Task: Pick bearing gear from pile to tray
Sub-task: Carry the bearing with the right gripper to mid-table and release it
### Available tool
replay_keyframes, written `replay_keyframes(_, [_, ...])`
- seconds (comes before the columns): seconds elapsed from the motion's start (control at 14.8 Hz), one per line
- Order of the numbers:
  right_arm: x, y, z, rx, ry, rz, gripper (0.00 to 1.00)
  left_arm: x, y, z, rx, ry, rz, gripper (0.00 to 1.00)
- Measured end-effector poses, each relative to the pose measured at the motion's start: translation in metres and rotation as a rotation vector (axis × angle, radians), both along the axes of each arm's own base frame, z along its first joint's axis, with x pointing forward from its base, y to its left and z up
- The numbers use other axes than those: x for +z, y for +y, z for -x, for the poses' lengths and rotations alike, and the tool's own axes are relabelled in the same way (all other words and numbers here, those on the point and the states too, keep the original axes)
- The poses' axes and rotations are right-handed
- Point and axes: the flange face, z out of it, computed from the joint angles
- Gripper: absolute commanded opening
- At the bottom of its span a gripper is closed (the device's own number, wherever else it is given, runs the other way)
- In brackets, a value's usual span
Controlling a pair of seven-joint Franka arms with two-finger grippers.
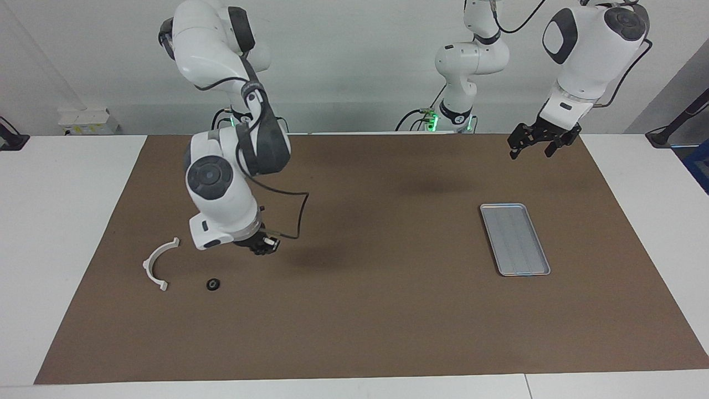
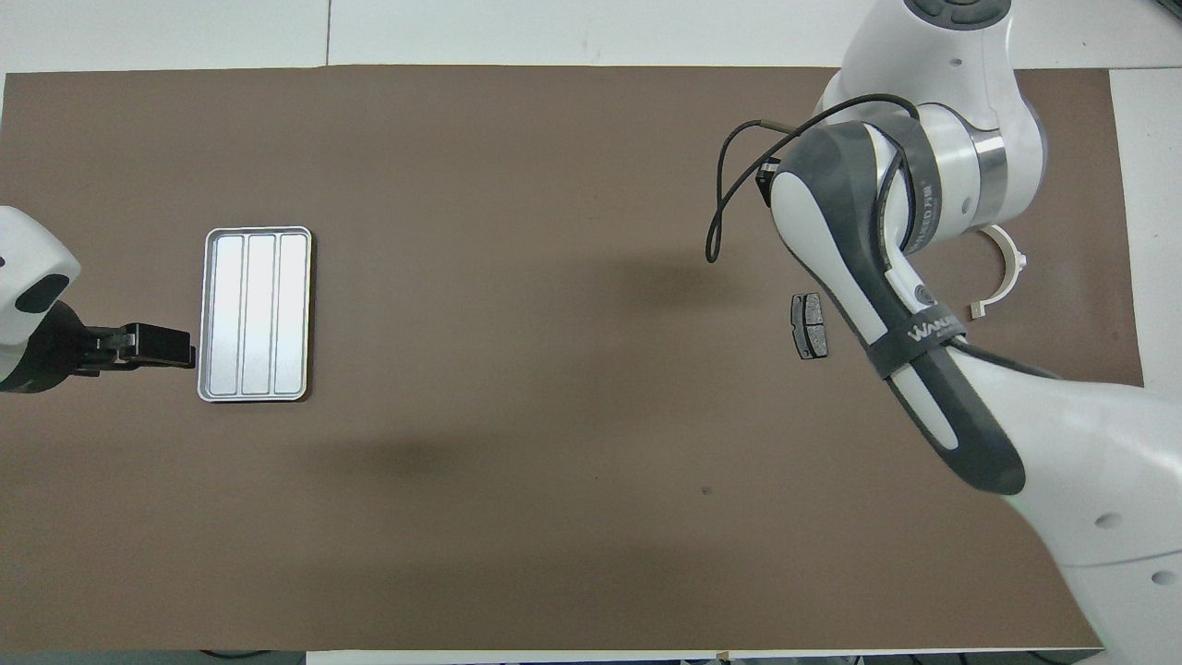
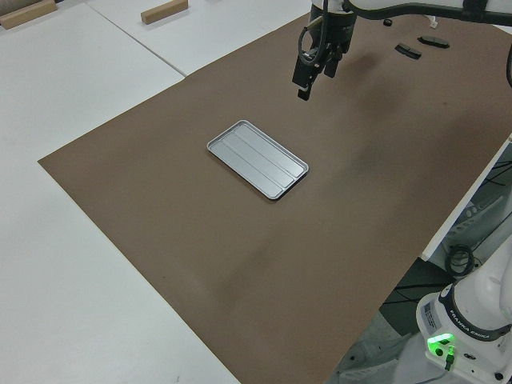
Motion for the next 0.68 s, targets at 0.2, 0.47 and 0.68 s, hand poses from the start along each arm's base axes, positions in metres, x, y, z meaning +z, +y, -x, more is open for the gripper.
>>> replay_keyframes(0.2, [0.021,0.109,0.042,-0.148,-0.038,0.005,0.00,-0.005,-0.001,-0.001,0.015,-0.013,0.000,0.97])
replay_keyframes(0.47, [0.006,0.205,0.083,-0.265,-0.080,-0.010,0.00,-0.012,-0.007,-0.001,0.016,-0.016,-0.001,0.97])
replay_keyframes(0.68, [-0.044,0.244,0.095,-0.325,-0.091,-0.019,0.00,-0.012,-0.007,-0.001,0.019,-0.019,-0.001,0.97])
